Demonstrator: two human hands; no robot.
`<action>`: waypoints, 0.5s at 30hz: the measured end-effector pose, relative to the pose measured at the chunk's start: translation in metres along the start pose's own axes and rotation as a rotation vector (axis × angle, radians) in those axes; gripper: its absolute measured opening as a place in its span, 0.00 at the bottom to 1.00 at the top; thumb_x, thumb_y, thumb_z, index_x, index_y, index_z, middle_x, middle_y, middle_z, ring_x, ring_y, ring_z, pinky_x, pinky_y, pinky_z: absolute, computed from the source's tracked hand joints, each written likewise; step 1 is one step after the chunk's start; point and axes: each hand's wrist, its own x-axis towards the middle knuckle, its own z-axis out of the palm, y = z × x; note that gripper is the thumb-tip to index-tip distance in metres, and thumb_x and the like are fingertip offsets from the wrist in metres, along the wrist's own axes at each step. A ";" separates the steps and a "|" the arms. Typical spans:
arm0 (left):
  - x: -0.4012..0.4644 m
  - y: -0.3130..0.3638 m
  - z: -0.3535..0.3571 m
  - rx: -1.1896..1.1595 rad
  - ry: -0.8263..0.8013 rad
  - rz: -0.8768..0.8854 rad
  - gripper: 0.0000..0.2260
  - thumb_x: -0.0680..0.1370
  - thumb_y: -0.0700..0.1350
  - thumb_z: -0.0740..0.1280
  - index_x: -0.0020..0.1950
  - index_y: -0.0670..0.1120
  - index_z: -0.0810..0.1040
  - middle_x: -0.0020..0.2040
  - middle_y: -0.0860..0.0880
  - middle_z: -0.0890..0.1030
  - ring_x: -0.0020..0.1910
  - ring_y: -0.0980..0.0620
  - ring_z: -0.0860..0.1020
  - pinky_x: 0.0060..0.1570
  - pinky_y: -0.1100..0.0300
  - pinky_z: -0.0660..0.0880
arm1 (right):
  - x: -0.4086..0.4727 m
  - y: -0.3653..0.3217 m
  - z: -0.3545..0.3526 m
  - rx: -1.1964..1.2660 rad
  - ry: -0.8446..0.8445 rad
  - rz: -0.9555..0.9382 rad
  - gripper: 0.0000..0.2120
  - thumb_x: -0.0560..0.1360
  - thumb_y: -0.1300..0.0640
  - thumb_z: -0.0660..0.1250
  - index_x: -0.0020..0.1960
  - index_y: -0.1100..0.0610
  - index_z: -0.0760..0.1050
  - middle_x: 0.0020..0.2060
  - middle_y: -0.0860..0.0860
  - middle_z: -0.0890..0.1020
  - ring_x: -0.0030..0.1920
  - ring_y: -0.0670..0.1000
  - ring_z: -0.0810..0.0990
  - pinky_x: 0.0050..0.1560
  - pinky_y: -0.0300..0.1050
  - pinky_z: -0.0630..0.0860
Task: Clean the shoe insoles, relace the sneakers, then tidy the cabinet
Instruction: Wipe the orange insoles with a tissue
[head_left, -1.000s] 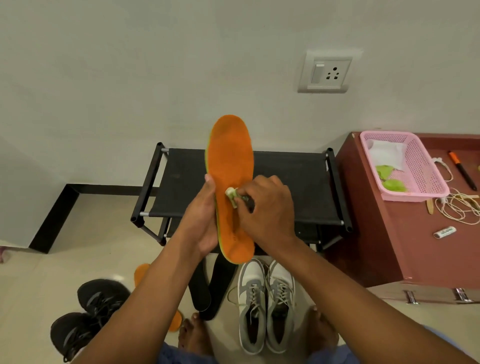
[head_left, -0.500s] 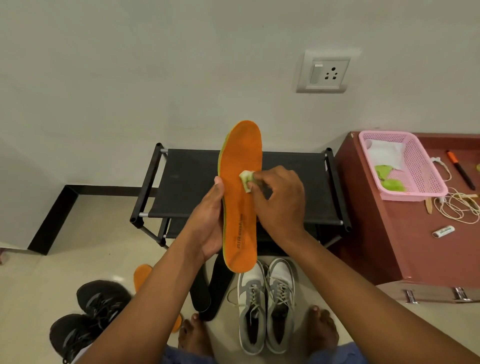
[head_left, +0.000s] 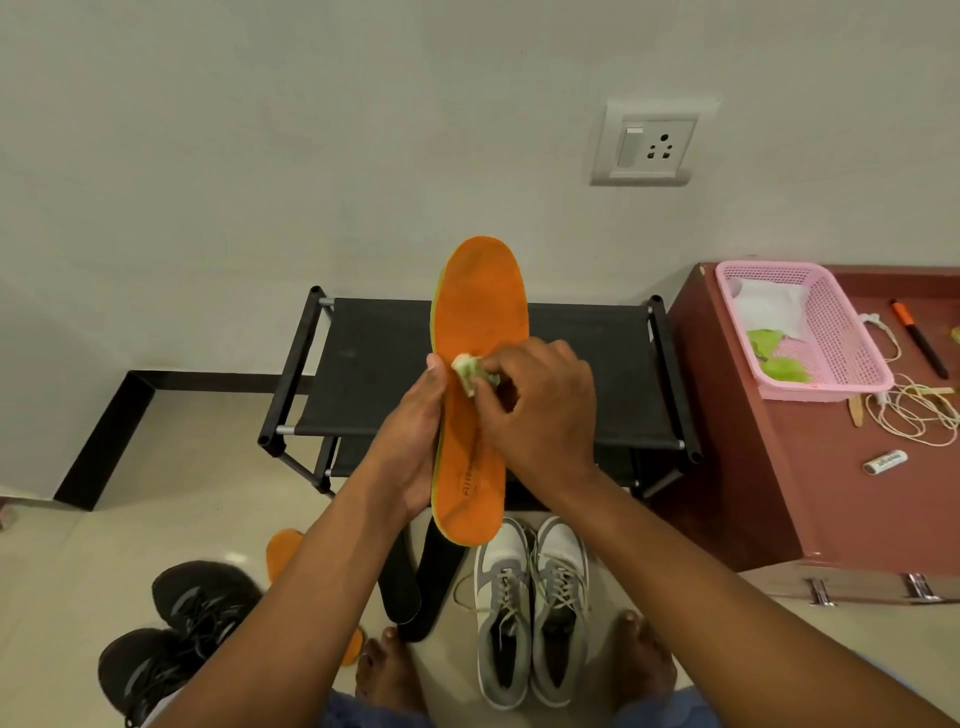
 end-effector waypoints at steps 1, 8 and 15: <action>-0.001 -0.001 0.000 0.027 -0.010 0.002 0.25 0.84 0.63 0.52 0.74 0.51 0.74 0.67 0.40 0.81 0.65 0.37 0.80 0.58 0.41 0.81 | 0.004 0.004 -0.002 -0.010 0.031 0.032 0.08 0.77 0.45 0.70 0.47 0.49 0.81 0.43 0.44 0.81 0.44 0.47 0.74 0.43 0.46 0.69; 0.000 -0.003 0.001 0.144 -0.002 0.010 0.18 0.85 0.61 0.54 0.69 0.56 0.73 0.60 0.46 0.85 0.57 0.43 0.85 0.47 0.49 0.84 | 0.016 0.031 -0.008 0.034 0.091 0.191 0.07 0.76 0.49 0.72 0.51 0.50 0.83 0.43 0.45 0.82 0.45 0.49 0.75 0.44 0.54 0.76; 0.009 0.002 -0.020 -0.051 0.098 0.064 0.27 0.84 0.64 0.53 0.77 0.49 0.69 0.67 0.40 0.81 0.65 0.38 0.81 0.60 0.40 0.79 | -0.005 0.010 0.005 0.110 -0.173 -0.001 0.09 0.75 0.47 0.72 0.49 0.51 0.83 0.41 0.46 0.80 0.43 0.47 0.73 0.40 0.42 0.69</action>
